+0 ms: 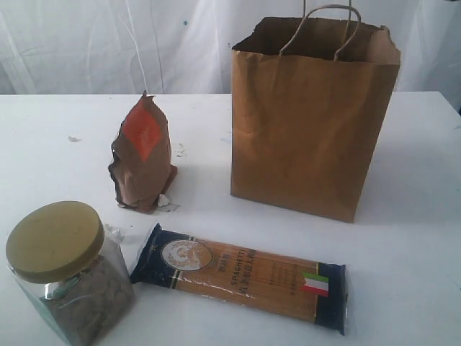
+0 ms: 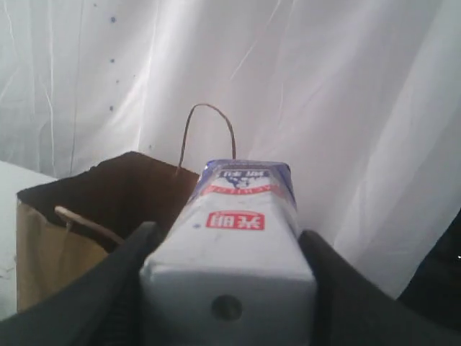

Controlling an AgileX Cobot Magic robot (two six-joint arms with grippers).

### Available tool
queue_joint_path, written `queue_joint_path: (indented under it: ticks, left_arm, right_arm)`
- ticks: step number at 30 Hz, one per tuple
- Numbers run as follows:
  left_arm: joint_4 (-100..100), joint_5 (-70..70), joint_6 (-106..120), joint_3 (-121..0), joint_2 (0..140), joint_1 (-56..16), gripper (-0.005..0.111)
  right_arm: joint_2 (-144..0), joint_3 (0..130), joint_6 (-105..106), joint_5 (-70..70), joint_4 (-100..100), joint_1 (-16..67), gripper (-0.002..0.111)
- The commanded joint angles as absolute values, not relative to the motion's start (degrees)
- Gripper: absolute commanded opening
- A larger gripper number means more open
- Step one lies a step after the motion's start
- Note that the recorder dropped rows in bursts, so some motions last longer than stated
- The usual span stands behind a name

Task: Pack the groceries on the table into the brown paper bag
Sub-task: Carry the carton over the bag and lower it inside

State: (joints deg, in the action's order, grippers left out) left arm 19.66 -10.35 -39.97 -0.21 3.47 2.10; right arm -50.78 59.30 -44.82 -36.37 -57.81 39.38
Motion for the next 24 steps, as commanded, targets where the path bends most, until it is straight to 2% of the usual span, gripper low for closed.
queue_joint_path:
  ticks: [1, 5, 9, 11, 18, 24]
  left_arm:
    - [19.72, -10.22, -40.03, 0.0, 3.14, 1.87, 0.0]
    - [19.72, -10.22, -40.03, 0.0, 3.14, 1.87, 0.0]
    - [19.72, -10.22, -40.03, 0.0, 3.14, 1.87, 0.0]
    - [19.72, -10.22, -40.03, 0.0, 3.14, 1.87, 0.0]
    - [19.72, -10.22, -40.03, 0.0, 3.14, 1.87, 0.0]
    - [19.72, -10.22, -40.03, 0.0, 3.14, 1.87, 0.0]
  right_arm:
    - [-52.5, 59.89, -51.52, -33.48, -62.9, 39.36, 0.041]
    - [-57.11, 61.12, -63.17, -35.67, -70.4, 36.73, 0.041]
    - [-63.45, 66.99, -64.34, -32.48, -66.36, 31.12, 0.041]
    - [-66.54, 70.05, -60.99, -31.3, -59.82, 28.97, 0.041]
    - [-78.4, 83.02, -28.36, -34.18, -26.0, 21.43, 0.041]
    - [-82.53, 85.59, -23.17, -38.17, -19.52, 19.94, 0.041]
